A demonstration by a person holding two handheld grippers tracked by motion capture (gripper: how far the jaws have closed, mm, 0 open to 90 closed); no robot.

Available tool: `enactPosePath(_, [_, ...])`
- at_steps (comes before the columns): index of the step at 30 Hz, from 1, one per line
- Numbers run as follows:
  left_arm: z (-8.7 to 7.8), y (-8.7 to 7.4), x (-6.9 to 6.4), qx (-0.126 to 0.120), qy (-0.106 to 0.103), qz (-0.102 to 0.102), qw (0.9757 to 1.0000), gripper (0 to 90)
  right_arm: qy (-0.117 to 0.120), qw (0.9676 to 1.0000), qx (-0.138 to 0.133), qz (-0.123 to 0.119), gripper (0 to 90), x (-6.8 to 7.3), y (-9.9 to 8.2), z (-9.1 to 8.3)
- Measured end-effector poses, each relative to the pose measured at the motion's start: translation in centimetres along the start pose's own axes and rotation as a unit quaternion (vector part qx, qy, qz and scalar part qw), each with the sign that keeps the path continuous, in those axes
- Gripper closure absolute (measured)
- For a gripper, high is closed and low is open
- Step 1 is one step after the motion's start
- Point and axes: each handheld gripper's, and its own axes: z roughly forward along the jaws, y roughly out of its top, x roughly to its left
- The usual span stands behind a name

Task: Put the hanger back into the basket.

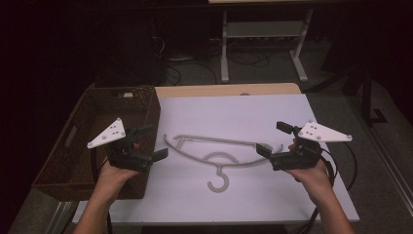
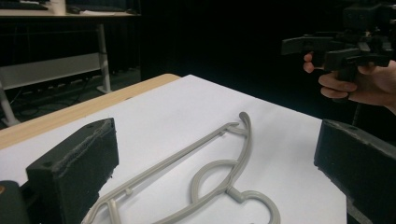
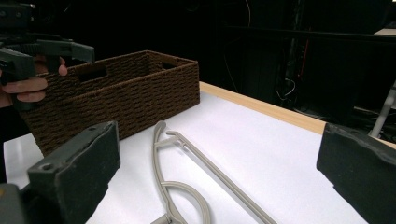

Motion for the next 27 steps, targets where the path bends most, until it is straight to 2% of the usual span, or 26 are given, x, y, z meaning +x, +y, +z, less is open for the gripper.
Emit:
enactPosePath(6, [0.7, 0.6, -1.1, 0.013, -0.012, 0.012, 0.9998, 0.0, -0.002, 1.0, 0.007, 0.001, 0.0, -0.1, -0.2, -0.1])
enactPosePath(13, [1.8, 0.4, -1.9, 0.029, -0.026, 0.014, 0.9991, 0.0, -0.009, 0.9996, 0.026, -0.002, 0.0, -0.1, -0.9, 0.0])
enactPosePath(16, [2.6, 0.0, -2.4, 0.04, -0.033, 0.018, 0.9985, 0.0, -0.013, 0.9992, 0.038, -0.008, 0.0, -0.2, -1.4, -0.1])
enactPosePath(23, [3.7, -0.9, -2.9, 0.058, -0.044, 0.015, 0.9972, 0.0, -0.022, 0.9983, 0.054, 0.004, 0.0, -0.6, -3.2, -0.7])
enactPosePath(27, [4.8, -1.8, -3.2, 0.076, -0.052, 0.011, 0.9957, 0.0, -0.025, 0.9976, 0.064, 0.01, 0.0, -0.7, -4.3, -1.2])
